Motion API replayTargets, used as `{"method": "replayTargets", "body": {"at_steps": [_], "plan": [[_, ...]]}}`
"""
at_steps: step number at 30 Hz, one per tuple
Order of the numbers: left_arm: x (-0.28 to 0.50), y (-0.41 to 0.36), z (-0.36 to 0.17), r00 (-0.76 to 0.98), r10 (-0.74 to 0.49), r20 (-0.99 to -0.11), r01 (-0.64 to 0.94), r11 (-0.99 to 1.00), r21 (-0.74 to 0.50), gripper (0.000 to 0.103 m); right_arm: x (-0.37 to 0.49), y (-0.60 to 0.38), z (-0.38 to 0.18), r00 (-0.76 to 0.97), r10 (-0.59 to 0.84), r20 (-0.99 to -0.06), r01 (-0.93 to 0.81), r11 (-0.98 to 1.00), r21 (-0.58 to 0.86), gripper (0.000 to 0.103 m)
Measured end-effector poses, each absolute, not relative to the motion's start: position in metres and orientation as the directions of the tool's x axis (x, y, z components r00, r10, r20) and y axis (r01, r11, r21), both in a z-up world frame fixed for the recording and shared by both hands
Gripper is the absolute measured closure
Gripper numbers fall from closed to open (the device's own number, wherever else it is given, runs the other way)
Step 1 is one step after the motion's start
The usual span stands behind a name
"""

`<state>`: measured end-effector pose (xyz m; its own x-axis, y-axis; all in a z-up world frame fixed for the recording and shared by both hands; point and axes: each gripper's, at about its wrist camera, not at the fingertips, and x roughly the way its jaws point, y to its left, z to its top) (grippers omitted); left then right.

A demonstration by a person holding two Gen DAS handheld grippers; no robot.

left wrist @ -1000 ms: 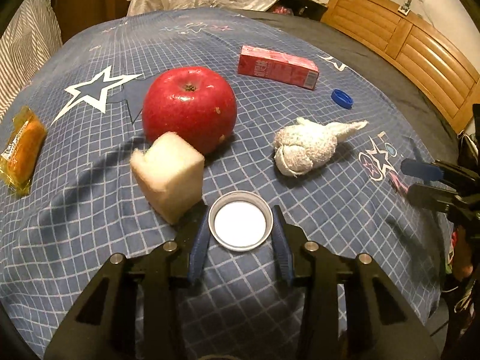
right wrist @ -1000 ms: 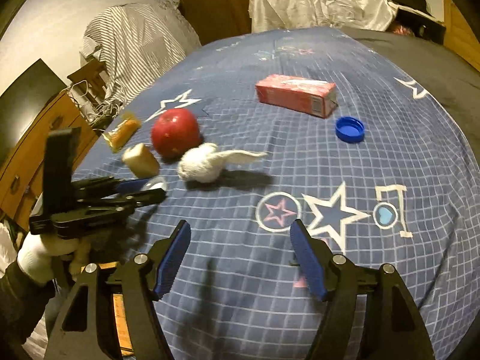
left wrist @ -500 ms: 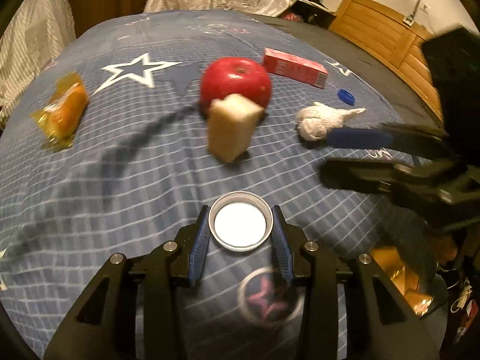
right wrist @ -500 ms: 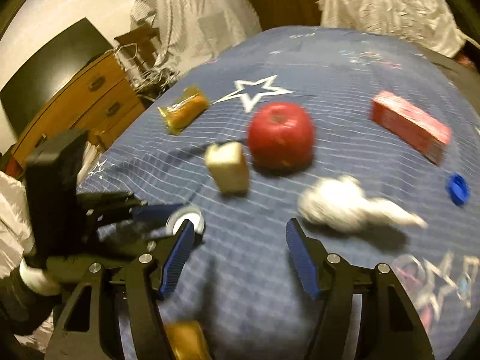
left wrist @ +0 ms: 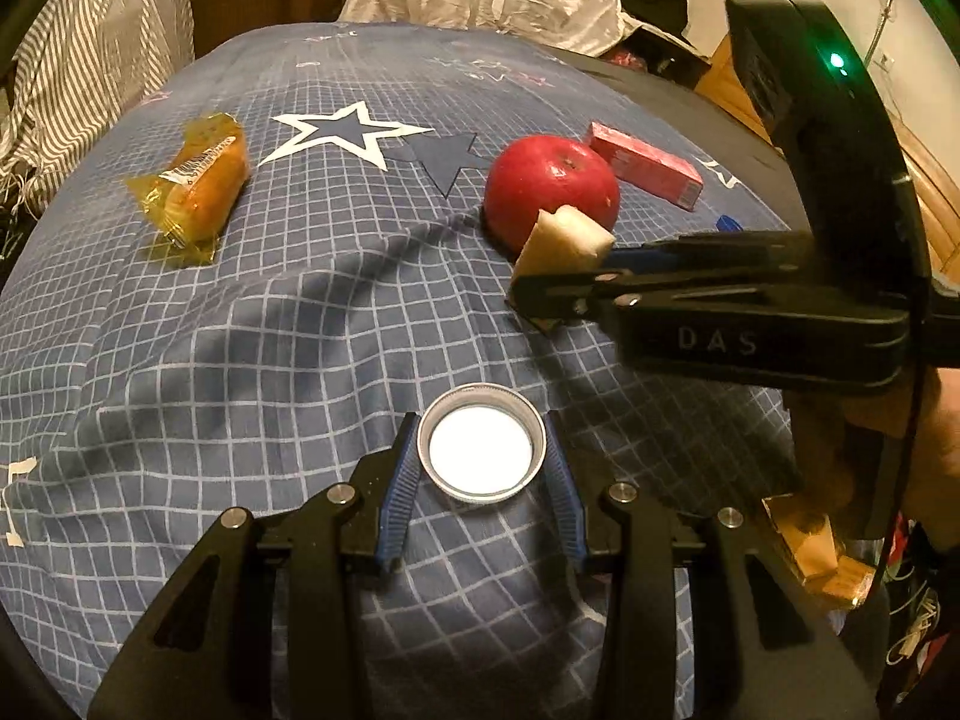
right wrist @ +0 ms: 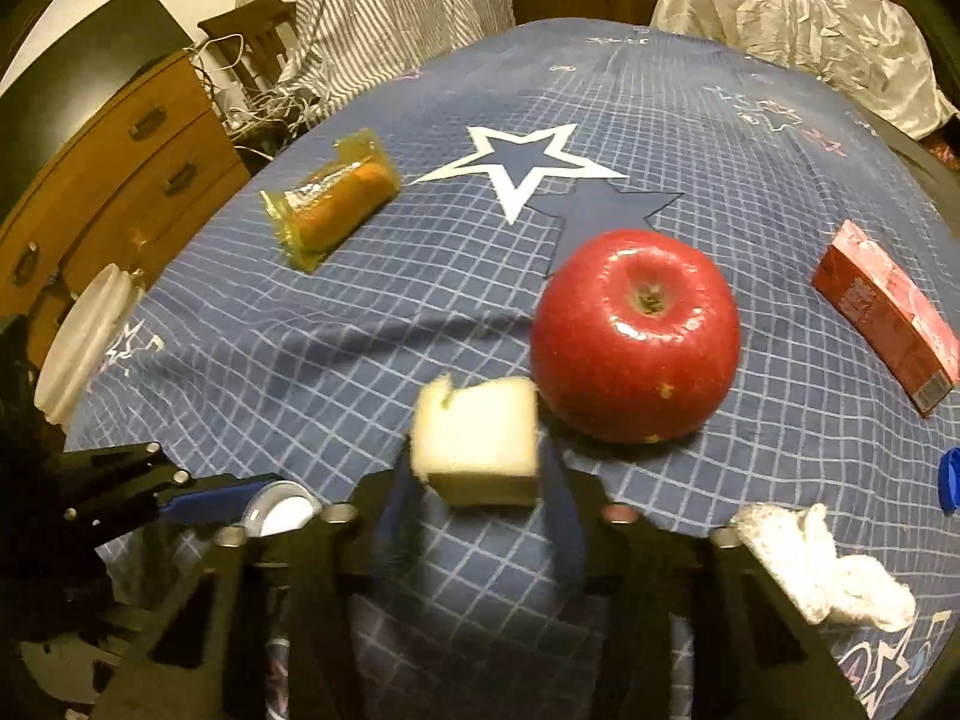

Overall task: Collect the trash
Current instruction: 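Carry the white lid and sponge block with both tools over the bucket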

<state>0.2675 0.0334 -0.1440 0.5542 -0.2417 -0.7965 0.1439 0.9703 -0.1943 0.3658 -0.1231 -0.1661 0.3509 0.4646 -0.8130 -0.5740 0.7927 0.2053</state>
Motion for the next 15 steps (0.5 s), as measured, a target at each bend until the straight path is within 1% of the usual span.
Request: {"method": "replayTargets", "body": {"at_steps": [7, 15], "plan": [[0.26, 0.034, -0.135, 0.591, -0.215, -0.778, 0.109, 0.976, -0.187, 0.065, 0.342, -0.146, -0.142, 0.443, 0.478, -0.759, -0.563, 0.807, 0.179, 0.072], [0.218, 0.029, -0.088, 0.716, -0.128, -0.686, 0.055, 0.99, -0.128, 0.064, 0.261, -0.193, -0.088, 0.631, 0.468, -0.618, -0.503, 0.854, 0.133, 0.072]]}}
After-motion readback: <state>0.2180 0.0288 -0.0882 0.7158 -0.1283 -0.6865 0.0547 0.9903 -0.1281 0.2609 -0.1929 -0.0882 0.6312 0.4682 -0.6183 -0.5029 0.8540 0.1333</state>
